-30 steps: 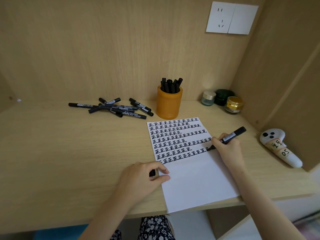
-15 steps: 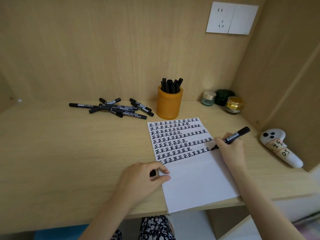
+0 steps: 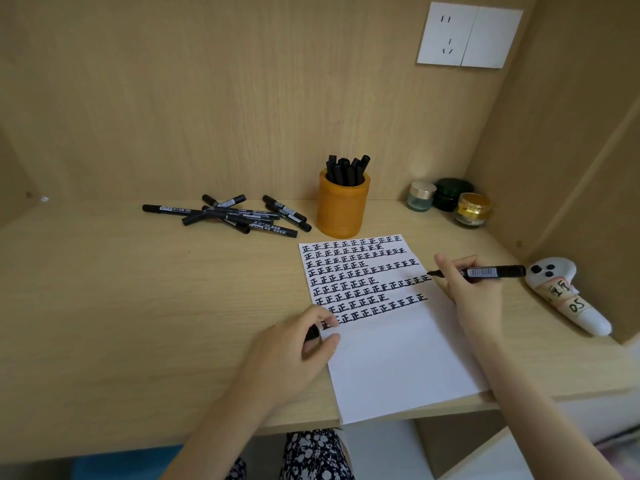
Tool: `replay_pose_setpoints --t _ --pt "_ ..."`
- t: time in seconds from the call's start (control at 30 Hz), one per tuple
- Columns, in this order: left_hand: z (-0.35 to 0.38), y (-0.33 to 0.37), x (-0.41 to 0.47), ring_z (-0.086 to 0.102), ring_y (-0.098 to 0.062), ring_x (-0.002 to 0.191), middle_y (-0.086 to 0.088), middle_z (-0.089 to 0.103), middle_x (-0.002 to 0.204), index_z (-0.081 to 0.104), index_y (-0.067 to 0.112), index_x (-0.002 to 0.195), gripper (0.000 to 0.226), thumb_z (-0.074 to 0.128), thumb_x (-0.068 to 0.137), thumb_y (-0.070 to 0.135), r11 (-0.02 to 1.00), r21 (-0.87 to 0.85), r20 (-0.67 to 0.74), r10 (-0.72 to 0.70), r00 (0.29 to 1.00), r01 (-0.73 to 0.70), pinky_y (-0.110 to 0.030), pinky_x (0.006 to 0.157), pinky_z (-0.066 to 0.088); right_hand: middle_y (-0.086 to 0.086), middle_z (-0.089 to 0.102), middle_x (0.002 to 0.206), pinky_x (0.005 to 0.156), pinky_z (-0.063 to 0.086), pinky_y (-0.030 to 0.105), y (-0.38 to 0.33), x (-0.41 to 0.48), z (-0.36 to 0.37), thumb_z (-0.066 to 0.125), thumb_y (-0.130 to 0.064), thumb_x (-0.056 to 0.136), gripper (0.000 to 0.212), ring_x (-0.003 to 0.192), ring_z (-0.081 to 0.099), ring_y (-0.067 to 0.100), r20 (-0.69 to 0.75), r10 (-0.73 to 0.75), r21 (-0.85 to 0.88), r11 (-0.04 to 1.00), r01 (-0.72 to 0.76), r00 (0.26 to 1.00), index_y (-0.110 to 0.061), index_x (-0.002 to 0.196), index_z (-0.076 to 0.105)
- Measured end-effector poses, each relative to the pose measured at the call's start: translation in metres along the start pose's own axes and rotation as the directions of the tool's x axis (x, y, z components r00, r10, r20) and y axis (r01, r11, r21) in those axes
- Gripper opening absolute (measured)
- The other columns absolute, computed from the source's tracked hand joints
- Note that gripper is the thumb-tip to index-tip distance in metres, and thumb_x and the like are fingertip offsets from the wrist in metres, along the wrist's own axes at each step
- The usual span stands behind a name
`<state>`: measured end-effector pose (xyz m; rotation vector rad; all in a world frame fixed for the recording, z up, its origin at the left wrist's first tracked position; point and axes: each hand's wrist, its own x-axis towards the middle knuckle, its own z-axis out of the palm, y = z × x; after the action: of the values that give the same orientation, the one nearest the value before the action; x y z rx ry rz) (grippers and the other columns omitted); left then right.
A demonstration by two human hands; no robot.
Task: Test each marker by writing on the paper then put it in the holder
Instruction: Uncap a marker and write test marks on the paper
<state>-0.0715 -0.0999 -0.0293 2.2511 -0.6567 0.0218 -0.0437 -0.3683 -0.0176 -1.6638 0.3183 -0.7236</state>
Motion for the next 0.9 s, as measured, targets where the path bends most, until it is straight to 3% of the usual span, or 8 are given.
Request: replay_pose_setpoints --t 0.1,0.17,0.23,0.3,0.43,0.6,0.77,0.9 --pt "0.001 -0.001 -0.002 0.054 -0.015 0.071 -0.009 0.063 0.093 0.038 0.045 0.112 0.016 0.035 0.097 0.038 0.988 -0.150 -0.002 -0.045 0.999 0.044 -0.038 0.069 0.046 -0.006 0.046 0.054 0.052 0.033 0.018 -0.009 -0.005 0.004 0.067 -0.034 0.088 0.032 0.052 0.041 0.008 0.119 0.051 0.063 0.996 -0.058 0.992 -0.005 0.079 0.059" --pt "0.001 -0.001 -0.001 0.058 -0.022 0.087 -0.003 0.060 0.098 0.034 0.047 0.117 0.021 0.030 0.097 0.040 0.977 -0.198 0.007 -0.078 0.997 0.077 -0.043 0.083 0.046 -0.005 0.046 0.051 0.052 0.034 0.020 -0.016 -0.010 0.010 0.060 -0.034 0.092 0.032 0.052 0.042 0.010 0.209 0.125 0.183 0.969 -0.164 0.970 -0.003 0.084 0.062" --pt "0.001 0.000 0.001 0.057 -0.003 0.099 0.015 0.059 0.099 0.032 0.042 0.119 0.022 0.035 0.098 0.034 0.958 -0.274 0.008 -0.081 0.997 0.081 -0.029 0.091 0.043 -0.007 0.045 0.047 0.054 0.035 0.024 -0.023 -0.017 0.017 0.056 -0.026 0.094 0.022 0.049 0.043 0.012 0.303 0.177 0.267 0.927 -0.262 0.936 -0.006 0.085 0.059" --pt "-0.001 0.001 0.003 0.054 0.007 0.107 0.020 0.064 0.102 0.037 0.035 0.117 0.026 0.048 0.095 0.025 0.923 -0.373 0.002 -0.107 0.994 0.100 -0.022 0.098 0.037 -0.005 0.047 0.048 0.058 0.032 0.030 -0.030 -0.025 0.025 0.058 -0.020 0.093 0.018 0.047 0.044 0.014 0.380 0.181 0.297 0.905 -0.305 0.907 -0.012 0.078 0.054" --pt "-0.004 0.003 0.004 0.062 0.004 0.100 0.020 0.070 0.100 0.048 0.026 0.102 0.026 0.066 0.084 0.020 0.865 -0.481 -0.056 -0.191 0.980 0.141 -0.025 0.096 0.043 -0.002 0.044 0.047 0.052 0.024 0.031 -0.040 -0.041 0.037 0.068 -0.027 0.083 0.034 0.044 0.038 0.015 0.445 0.159 0.264 0.917 -0.299 0.881 -0.019 0.059 0.045" --pt "-0.005 0.002 0.005 0.064 0.004 0.089 0.013 0.069 0.093 0.056 0.019 0.092 0.026 0.075 0.075 0.014 0.846 -0.519 -0.149 -0.234 0.961 0.126 -0.013 0.081 0.047 -0.002 0.036 0.046 0.044 0.021 0.025 -0.047 -0.055 0.052 0.070 -0.025 0.080 0.036 0.041 0.032 0.014 0.482 0.132 0.267 0.920 -0.288 0.866 -0.019 0.059 0.042" --pt "-0.004 0.001 0.006 0.064 0.000 0.091 0.007 0.069 0.095 0.057 0.018 0.090 0.025 0.075 0.074 0.012 0.823 -0.558 -0.162 -0.231 0.959 0.104 -0.016 0.085 0.049 -0.001 0.039 0.044 0.042 0.025 0.022 -0.046 -0.064 0.063 0.067 -0.013 0.087 0.039 0.041 0.034 0.014 0.493 0.135 0.222 0.936 -0.274 0.859 -0.020 0.056 0.044" --pt "-0.003 0.000 0.006 0.064 0.001 0.090 0.007 0.069 0.094 0.058 0.016 0.088 0.023 0.075 0.074 0.010 0.834 -0.547 -0.178 -0.203 0.963 0.074 -0.014 0.082 0.048 0.003 0.043 0.046 0.041 0.030 0.018 -0.046 -0.071 0.066 0.068 -0.009 0.086 0.027 0.041 0.038 0.013 0.544 0.071 0.179 0.964 -0.198 0.836 -0.011 0.064 0.052"
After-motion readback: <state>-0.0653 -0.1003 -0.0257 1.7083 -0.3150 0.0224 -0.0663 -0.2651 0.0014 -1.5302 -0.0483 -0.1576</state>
